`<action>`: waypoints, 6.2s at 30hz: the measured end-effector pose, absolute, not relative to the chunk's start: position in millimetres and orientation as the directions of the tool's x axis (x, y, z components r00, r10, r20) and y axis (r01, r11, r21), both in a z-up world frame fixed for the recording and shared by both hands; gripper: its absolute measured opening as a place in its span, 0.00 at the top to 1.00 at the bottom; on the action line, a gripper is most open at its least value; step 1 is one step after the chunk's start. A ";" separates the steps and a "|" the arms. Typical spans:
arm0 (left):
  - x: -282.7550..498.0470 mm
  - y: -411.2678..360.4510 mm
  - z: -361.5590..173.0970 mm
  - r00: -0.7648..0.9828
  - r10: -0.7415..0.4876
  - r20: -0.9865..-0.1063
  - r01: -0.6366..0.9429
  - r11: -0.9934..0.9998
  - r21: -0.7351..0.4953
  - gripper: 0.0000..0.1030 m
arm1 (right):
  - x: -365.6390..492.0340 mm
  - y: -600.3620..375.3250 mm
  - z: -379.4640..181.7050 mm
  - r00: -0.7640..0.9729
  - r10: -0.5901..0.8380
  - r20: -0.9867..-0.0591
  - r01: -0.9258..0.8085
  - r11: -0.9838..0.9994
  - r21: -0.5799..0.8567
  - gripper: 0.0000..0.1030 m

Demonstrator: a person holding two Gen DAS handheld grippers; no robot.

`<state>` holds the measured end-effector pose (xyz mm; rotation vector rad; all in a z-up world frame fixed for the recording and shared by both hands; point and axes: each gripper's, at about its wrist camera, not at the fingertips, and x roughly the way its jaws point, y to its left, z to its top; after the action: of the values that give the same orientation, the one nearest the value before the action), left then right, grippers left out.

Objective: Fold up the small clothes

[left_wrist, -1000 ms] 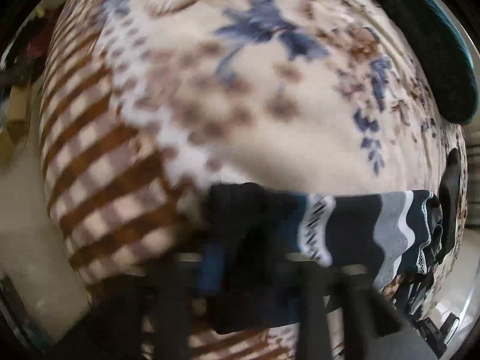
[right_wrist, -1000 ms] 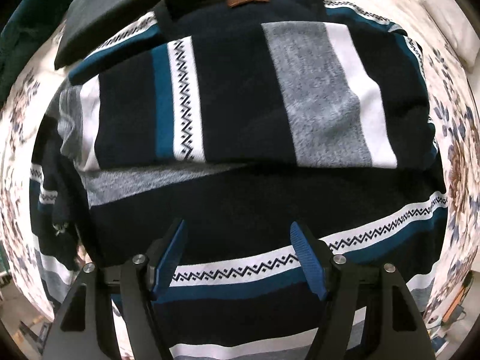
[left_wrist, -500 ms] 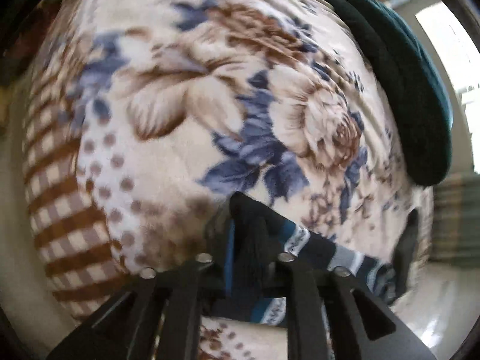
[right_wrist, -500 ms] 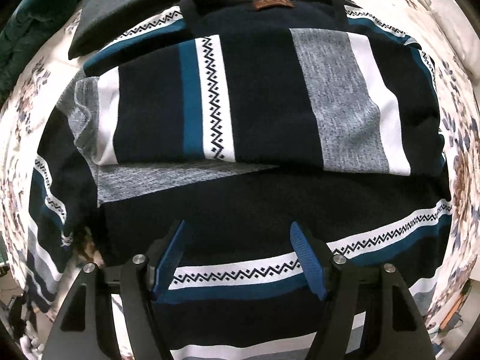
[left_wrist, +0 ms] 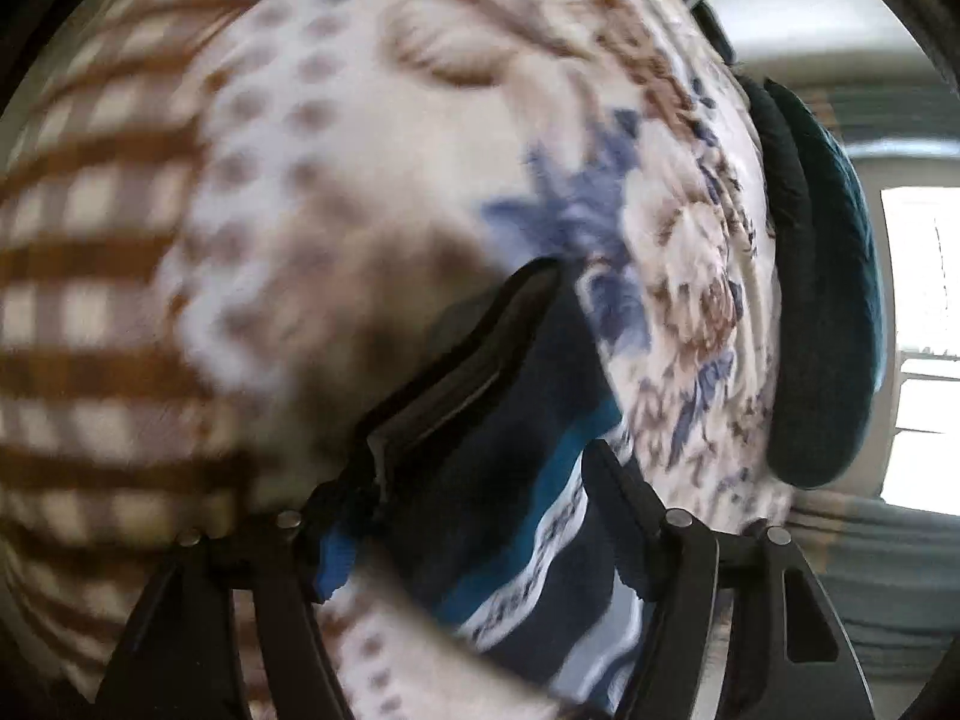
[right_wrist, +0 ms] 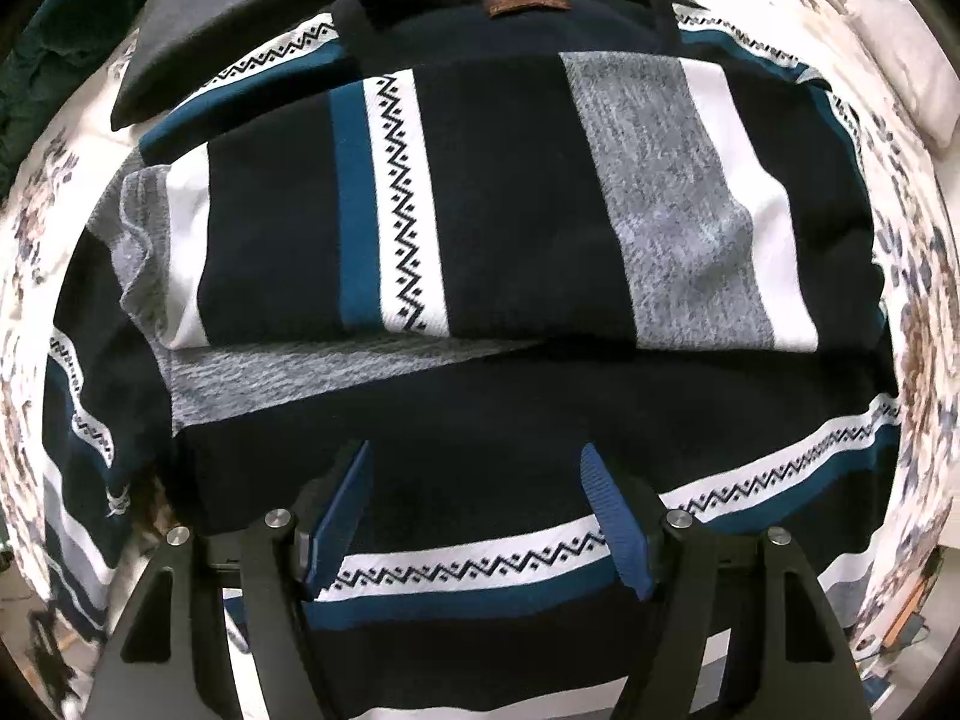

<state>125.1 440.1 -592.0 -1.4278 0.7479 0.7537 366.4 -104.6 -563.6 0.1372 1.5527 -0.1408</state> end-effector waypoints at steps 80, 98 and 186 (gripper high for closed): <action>445.1 80.2 -518.9 0.280 0.212 -0.936 -0.384 0.918 0.093 0.11 | 445.6 -366.6 -534.4 0.092 0.175 -0.980 0.386 0.901 0.197 0.59; 480.8 62.1 -575.6 0.167 0.254 -0.953 -0.222 0.951 0.215 0.11 | 429.4 -376.9 -534.5 -0.001 -0.026 -1.000 0.267 0.963 -0.025 0.61; 119.8 -354.6 -596.3 -0.094 -0.212 -0.973 0.121 0.967 -0.223 0.95 | 403.6 -580.2 -506.4 -0.077 0.386 -0.919 0.125 0.918 0.375 0.37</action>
<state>119.8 -354.6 -596.3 -0.0709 1.6418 -0.2788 403.6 -580.2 -506.4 0.3984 1.6473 0.2252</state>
